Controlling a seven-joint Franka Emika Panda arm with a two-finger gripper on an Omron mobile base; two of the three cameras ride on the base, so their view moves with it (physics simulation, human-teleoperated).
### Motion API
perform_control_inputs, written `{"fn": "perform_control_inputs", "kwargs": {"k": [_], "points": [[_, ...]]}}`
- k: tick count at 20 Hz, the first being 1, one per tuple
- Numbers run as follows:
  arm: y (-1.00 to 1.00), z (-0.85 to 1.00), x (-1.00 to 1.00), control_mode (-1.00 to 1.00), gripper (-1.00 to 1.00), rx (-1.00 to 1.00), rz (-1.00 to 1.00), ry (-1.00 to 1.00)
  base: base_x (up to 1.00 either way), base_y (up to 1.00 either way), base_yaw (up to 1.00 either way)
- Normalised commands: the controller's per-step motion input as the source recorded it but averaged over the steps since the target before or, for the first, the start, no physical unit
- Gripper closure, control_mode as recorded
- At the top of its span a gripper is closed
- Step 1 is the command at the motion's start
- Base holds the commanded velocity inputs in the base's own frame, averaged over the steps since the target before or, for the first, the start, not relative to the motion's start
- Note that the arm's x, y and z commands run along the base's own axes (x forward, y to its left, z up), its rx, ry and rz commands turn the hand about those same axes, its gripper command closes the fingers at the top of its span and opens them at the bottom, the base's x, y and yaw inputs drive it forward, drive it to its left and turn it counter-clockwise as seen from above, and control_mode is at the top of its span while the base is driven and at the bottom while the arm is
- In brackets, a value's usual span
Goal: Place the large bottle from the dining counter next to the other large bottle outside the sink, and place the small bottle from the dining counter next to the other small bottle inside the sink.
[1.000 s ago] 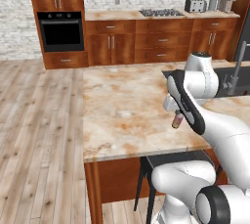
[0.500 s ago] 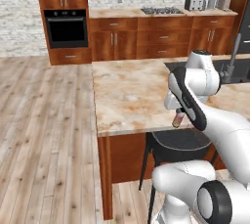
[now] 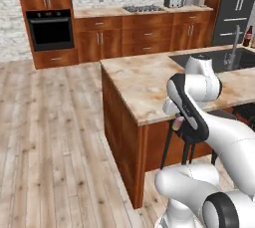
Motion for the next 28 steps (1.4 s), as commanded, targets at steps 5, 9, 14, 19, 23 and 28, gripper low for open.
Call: {"fn": "perform_control_inputs", "kwargs": {"k": [5,9,14,19,23,28], "points": [[0.00,0.00,0.00,1.00,1.00,0.00,0.00,0.00,0.33,1.00,-0.49],[0.00,0.00,0.00,1.00,1.00,0.00,0.00,0.00,0.56,1.00,-0.46],[0.00,0.00,0.00,1.00,1.00,0.00,0.00,0.00,0.69,1.00,-0.44],[0.00,0.00,0.00,1.00,1.00,0.00,0.00,0.00,0.79,1.00,-0.42],[0.00,0.00,0.00,1.00,1.00,0.00,0.00,0.00,0.92,1.00,-0.41],[0.00,0.00,0.00,1.00,1.00,0.00,0.00,0.00,0.99,1.00,-0.44]]}}
